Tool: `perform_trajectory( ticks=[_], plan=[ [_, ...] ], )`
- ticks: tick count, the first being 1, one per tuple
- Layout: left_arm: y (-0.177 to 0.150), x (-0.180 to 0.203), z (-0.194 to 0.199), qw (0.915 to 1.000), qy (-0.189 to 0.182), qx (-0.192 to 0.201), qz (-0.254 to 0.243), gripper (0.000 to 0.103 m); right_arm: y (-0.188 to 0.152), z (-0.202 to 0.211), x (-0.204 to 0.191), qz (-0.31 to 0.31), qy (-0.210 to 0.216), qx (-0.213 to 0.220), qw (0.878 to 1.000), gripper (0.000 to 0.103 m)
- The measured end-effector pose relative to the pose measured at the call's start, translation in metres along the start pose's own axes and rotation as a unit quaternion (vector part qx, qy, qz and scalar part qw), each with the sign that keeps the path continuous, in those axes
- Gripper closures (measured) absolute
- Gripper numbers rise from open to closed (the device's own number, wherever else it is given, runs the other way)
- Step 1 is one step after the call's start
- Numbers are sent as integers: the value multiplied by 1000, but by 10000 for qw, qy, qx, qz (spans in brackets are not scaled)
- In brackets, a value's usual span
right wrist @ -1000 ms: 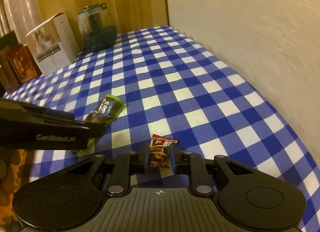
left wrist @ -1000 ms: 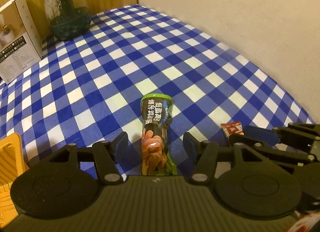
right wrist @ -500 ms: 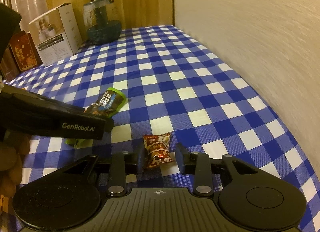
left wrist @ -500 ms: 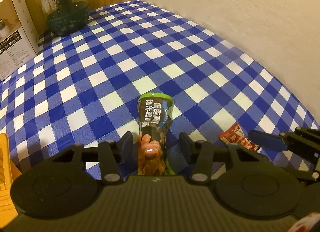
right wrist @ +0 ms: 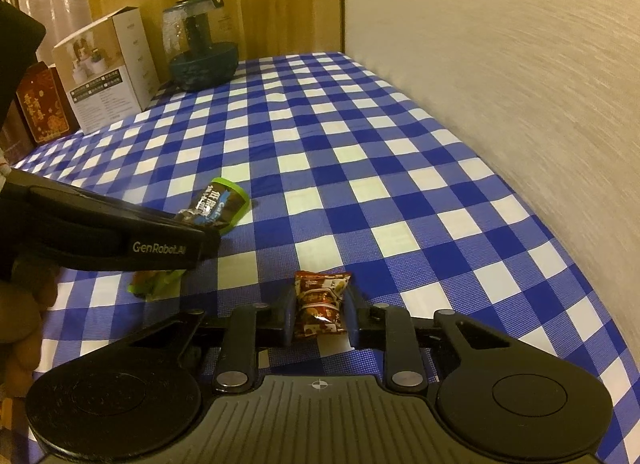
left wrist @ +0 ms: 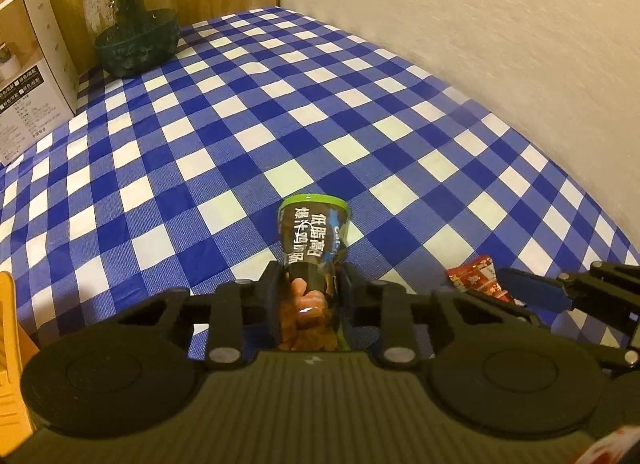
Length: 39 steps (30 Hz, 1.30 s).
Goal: Organize snacks
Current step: 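Carry the snack stick and brown candy over the orange tray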
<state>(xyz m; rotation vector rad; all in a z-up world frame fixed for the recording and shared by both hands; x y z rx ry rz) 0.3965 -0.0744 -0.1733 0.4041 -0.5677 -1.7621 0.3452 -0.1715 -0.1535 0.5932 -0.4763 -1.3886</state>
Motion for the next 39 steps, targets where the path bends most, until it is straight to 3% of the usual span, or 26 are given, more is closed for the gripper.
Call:
perform_trajectory(
  ticks=[22, 31, 39],
  plan=[
    [-10, 11, 15, 9997, -157, -63, 167, 77, -2, 9, 17, -337, -151, 59, 9993, 80],
    [-21, 17, 38, 9988, -317, -54, 364, 77, -7, 17, 17, -538, -131, -34, 9985, 81],
    [-38, 13, 74, 9975, -413, 55, 571, 77, -21, 52, 13, -714, -117, 12, 9974, 80]
  ],
)
Point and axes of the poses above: each gripper's, at about its wrist camera, not at the fingertips, and z roughly against the way its jaws point, x to its right, y to its top, the point moved 6 cm from there along -z, roughly the way its jaws point, and after that the axes turned 3 degrees about -x, right-handed, at the moved point
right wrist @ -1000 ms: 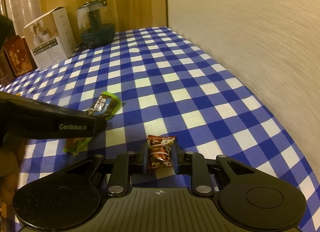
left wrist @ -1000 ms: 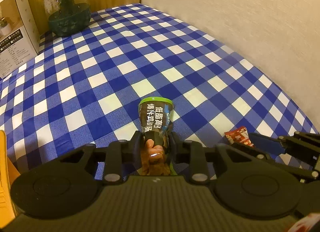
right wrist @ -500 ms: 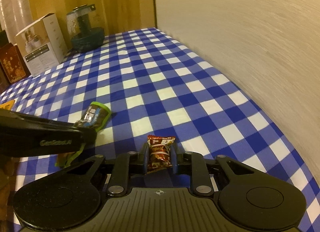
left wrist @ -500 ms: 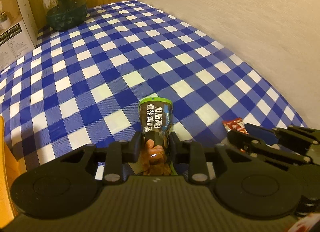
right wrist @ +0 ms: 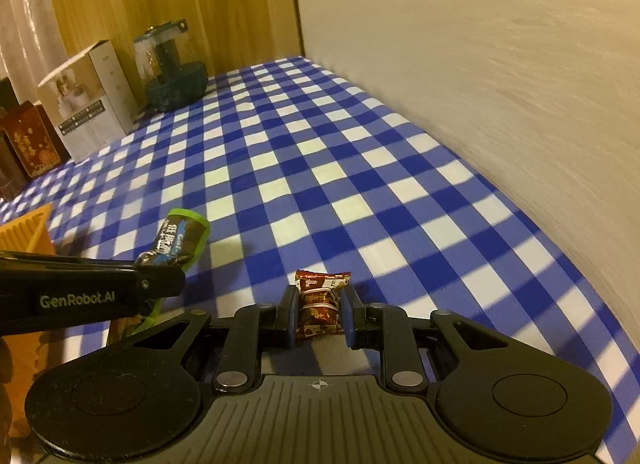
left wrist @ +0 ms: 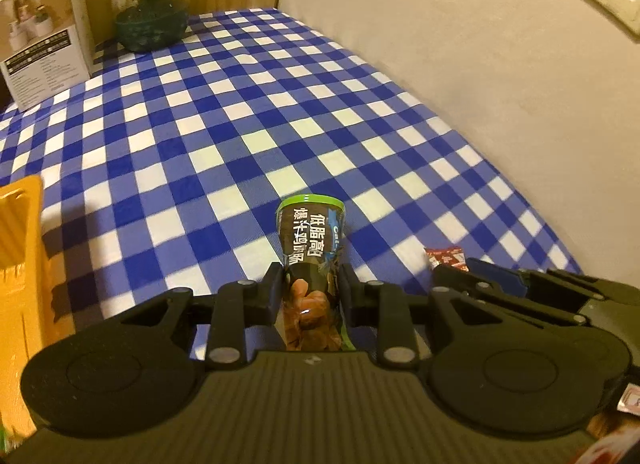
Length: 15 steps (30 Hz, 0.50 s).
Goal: Organize snacks
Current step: 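Carry the snack stick and brown candy over the orange tray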
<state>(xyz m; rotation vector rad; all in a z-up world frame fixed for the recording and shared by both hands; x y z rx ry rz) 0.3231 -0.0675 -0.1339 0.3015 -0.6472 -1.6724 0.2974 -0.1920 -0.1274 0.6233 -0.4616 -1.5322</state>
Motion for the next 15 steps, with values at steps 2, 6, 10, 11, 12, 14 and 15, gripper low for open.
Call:
perform_trajectory(
  ticks=[2, 6, 10, 11, 12, 14, 15],
  plan=[
    [-7, 5, 10, 10000, -27, 13, -1, 77, -5, 11, -2, -21, 23, -1, 10000, 80],
    [-23, 9, 33, 9998, -51, 78, 199, 77, -14, 32, -8, -38, 69, 14, 10000, 80],
    [-43, 10, 59, 9991, -39, 140, 399, 77, -19, 59, -16, -2, 140, 90, 9999, 80],
    [-47, 8, 65, 9990, -25, 156, 426, 77, -21, 65, -18, 1, 160, 99, 9998, 80],
    [-52, 6, 71, 9988, -11, 171, 456, 77, -23, 71, -20, 4, 184, 104, 9998, 80],
    [-61, 3, 84, 9985, 29, 209, 509, 77, -28, 83, -23, 24, 226, 119, 9997, 80],
    [-66, 2, 91, 9984, 62, 232, 506, 77, -30, 88, -25, 41, 242, 126, 9996, 80]
  ],
)
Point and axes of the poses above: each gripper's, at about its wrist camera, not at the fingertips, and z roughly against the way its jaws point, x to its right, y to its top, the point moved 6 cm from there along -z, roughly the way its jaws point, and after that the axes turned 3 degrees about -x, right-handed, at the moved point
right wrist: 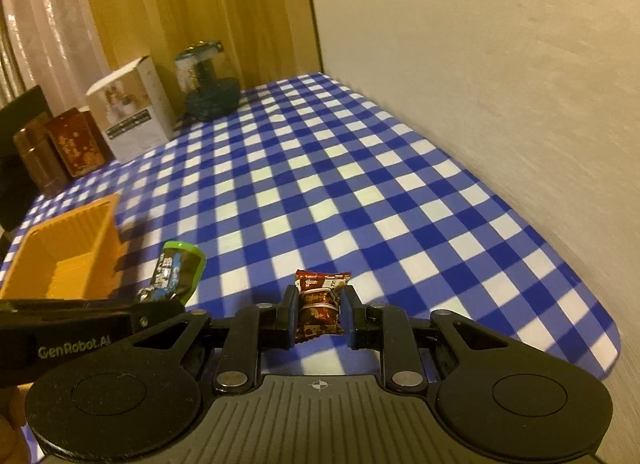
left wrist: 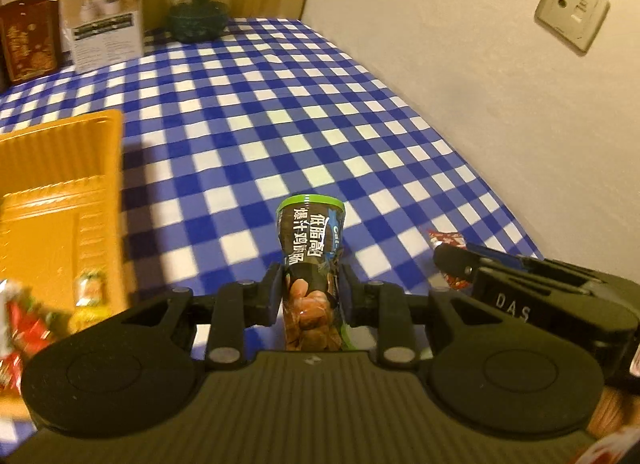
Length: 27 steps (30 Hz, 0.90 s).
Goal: Organize snacks
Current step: 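Carry the snack stick and brown candy over the orange tray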
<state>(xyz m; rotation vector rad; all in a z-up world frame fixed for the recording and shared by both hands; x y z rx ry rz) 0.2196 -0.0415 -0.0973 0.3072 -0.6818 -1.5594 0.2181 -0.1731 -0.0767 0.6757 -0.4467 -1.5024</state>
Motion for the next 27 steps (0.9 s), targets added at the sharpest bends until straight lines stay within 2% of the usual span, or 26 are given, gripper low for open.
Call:
perform_trajectory(
  ticks=[14, 27],
  plan=[
    [-56, -22, 79, 9990, 317, 257, 186, 77, -41, 53, -51, 505, 381, -98, 9980, 80],
    [-95, -83, 141, 9944, 807, 427, 535, 77, -68, 65, -128, 1004, 983, -218, 9898, 80]
  ],
)
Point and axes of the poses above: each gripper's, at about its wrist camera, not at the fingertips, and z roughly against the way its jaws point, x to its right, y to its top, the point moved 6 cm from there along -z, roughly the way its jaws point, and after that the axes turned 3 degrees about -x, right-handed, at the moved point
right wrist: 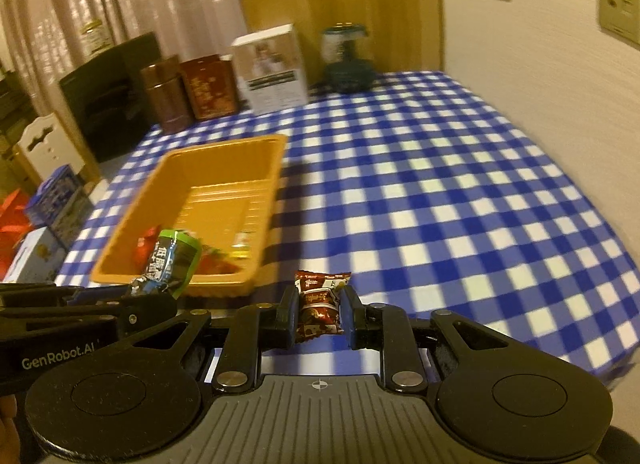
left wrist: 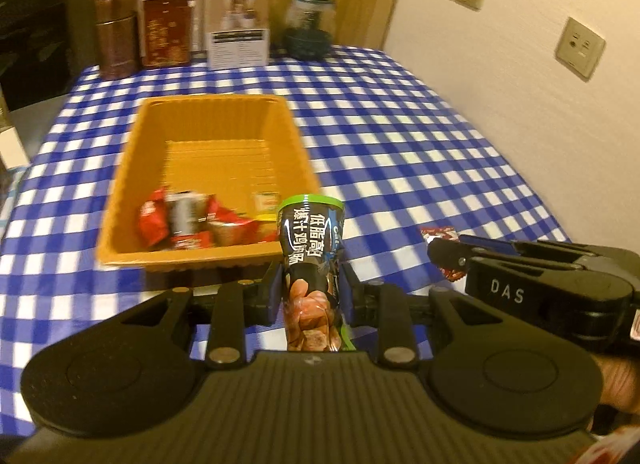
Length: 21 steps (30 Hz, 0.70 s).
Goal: Organize snacks
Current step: 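Carry the snack stick and brown candy over the orange tray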
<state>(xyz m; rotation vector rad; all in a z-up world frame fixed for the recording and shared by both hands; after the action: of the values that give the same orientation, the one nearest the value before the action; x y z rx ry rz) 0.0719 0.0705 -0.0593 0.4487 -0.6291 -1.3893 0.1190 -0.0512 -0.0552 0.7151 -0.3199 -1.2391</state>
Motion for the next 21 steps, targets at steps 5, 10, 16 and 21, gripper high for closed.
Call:
perform_trajectory(
  ticks=[5, 10, 16, 21],
  plan=[
    [2, -24, 10, 9997, 169, 73, 179, 77, 7, -7, -27, 176, 207, 16, 9996, 80],
    [10, -40, 16, 9991, 260, 153, 289, 77, 14, -13, -47, 313, 365, 27, 9988, 80],
    [19, -56, 20, 9985, 354, 220, 355, 77, 26, -21, -67, 416, 507, 69, 9978, 80],
    [27, -67, 19, 9980, 404, 235, 423, 77, 35, -30, -76, 485, 573, 73, 9972, 80]
  ],
)
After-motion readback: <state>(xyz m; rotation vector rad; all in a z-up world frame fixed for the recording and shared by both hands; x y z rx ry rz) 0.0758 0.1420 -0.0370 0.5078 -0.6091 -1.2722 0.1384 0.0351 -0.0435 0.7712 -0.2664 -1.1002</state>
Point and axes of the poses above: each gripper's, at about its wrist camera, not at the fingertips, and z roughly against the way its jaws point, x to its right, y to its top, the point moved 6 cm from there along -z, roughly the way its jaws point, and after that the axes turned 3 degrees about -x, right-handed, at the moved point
